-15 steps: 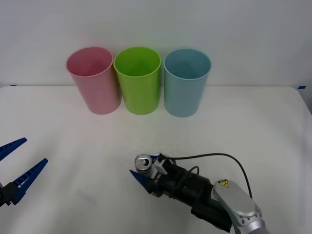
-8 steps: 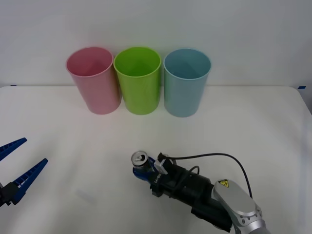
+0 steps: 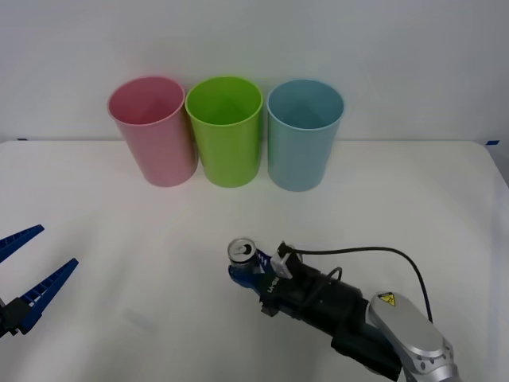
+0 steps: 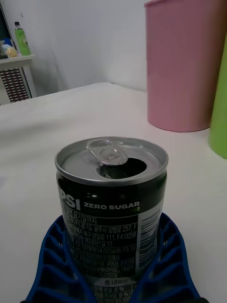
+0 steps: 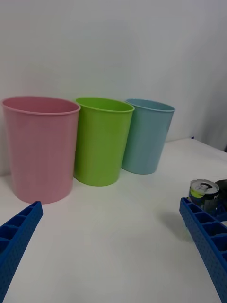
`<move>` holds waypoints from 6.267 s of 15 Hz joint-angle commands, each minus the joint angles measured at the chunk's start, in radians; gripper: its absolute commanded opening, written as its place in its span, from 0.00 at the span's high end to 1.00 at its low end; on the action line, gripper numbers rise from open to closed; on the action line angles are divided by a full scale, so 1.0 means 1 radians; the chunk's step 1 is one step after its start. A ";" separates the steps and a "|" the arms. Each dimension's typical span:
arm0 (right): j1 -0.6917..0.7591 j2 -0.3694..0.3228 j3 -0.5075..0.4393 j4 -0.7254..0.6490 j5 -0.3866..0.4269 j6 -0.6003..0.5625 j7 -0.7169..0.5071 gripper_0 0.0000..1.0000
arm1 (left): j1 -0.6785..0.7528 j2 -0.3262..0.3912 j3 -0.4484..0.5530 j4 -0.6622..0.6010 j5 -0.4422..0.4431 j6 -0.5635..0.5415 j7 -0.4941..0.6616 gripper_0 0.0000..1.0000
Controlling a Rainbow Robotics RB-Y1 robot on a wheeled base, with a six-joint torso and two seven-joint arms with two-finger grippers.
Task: Grasp the object on the table and drop it into the matching bin: aluminum can to the light blue bin, PET bottle to the pink bin.
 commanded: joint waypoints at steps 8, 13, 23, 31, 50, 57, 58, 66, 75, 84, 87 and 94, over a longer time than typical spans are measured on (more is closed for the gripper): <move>0.264 -0.189 -0.162 -0.531 -0.025 0.037 -0.317 1.00 | 0.000 0.000 0.000 0.000 0.000 0.000 0.000 0.00; 0.286 -0.194 -0.288 -0.680 -0.025 0.057 -0.481 1.00 | 0.000 0.000 0.000 0.000 0.000 0.000 0.000 0.00; 0.094 -0.280 -0.350 -0.689 -0.022 0.220 -0.624 1.00 | 0.000 0.000 0.000 0.000 0.000 0.000 0.000 0.00; -0.231 -0.186 -0.360 -0.341 0.132 0.220 -0.669 1.00 | 0.000 0.000 0.000 0.000 0.000 0.000 0.000 0.00; -0.585 0.162 -0.514 0.101 0.581 0.234 -0.670 1.00 | 0.000 0.000 0.000 0.000 0.000 0.000 0.000 0.00; -0.584 0.162 -0.534 0.101 0.595 0.234 -0.659 0.53 | 0.000 0.000 0.000 0.000 0.000 0.000 0.000 0.00; -0.585 0.162 -0.537 0.101 0.595 0.234 -0.656 0.00 | 0.000 0.000 0.000 0.000 0.000 0.000 0.000 0.00; -0.550 0.159 -0.543 0.055 0.586 0.208 -0.652 0.00 | 0.000 0.000 0.000 0.000 0.000 0.000 0.000 0.00; -0.349 0.039 -0.495 -0.187 0.445 0.066 -0.658 0.00 | 0.000 0.000 0.000 0.000 0.000 0.000 0.000 0.00; -0.033 -0.149 -0.471 -0.450 0.258 -0.015 -0.635 0.00 | 0.000 0.000 0.000 0.000 0.000 0.000 0.000 0.00; 0.097 -0.175 -0.523 -0.509 0.210 -0.105 -0.604 0.00 | 0.000 0.000 0.000 0.000 0.000 0.000 0.000 0.00; 0.287 -0.174 -0.646 -0.516 0.129 -0.320 -0.409 0.00 | 0.000 0.000 0.000 0.000 0.000 0.000 0.000 0.00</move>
